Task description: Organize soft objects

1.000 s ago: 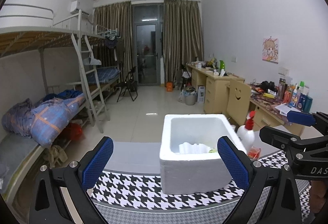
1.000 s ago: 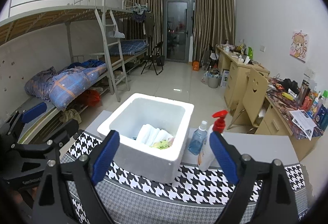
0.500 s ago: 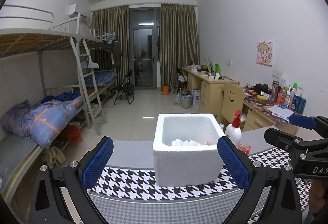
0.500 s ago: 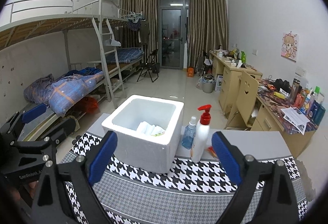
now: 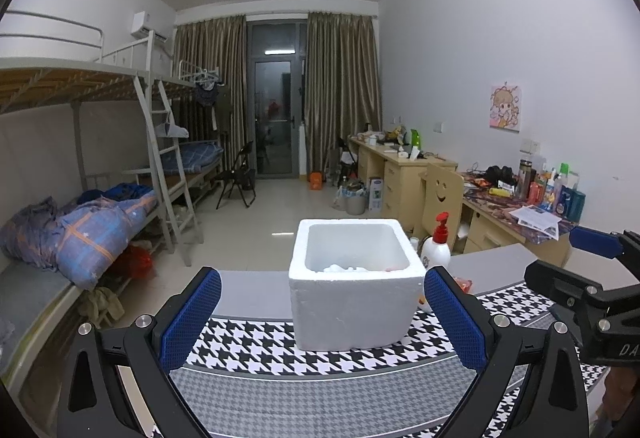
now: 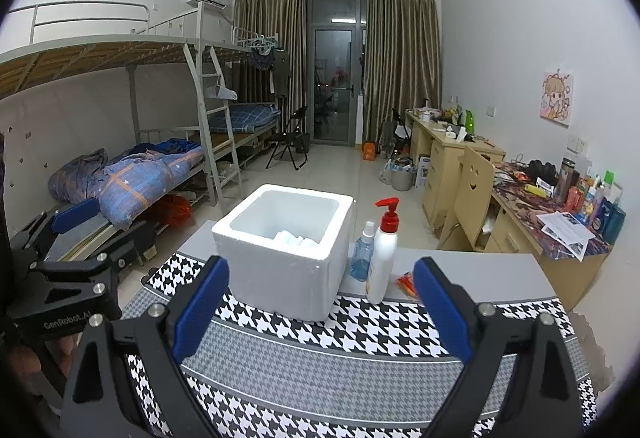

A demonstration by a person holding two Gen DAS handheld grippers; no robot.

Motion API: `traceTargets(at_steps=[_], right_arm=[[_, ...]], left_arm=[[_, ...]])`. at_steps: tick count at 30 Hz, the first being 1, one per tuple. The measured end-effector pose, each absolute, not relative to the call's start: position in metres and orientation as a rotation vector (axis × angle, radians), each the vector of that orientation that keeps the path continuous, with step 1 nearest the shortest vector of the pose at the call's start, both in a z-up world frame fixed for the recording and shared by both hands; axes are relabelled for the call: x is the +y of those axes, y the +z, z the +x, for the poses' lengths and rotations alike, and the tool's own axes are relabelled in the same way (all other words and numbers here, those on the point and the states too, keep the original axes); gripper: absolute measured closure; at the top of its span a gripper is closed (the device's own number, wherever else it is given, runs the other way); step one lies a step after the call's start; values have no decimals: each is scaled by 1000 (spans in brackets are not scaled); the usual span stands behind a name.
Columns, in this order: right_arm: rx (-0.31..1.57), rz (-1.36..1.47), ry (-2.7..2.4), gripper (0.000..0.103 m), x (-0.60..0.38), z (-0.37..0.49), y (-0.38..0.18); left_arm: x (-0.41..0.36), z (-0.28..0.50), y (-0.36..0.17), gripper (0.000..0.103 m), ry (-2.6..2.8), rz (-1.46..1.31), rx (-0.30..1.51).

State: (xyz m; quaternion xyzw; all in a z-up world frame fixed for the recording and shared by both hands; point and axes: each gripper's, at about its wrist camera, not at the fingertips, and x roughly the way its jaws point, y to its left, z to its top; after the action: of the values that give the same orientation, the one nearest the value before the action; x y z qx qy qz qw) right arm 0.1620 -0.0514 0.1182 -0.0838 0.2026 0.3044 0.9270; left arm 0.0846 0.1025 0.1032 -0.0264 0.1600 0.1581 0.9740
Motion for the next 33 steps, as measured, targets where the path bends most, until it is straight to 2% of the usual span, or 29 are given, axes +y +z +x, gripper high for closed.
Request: traceTargets(at_steps=[19,33], right_arm=[[381,-144,626,7,-80,126,107],[344,-85,565,7,-96,114,79]], left_arm=[[71,44,99,1,301,-39,278],[52,28,72,1,293,-22,221]])
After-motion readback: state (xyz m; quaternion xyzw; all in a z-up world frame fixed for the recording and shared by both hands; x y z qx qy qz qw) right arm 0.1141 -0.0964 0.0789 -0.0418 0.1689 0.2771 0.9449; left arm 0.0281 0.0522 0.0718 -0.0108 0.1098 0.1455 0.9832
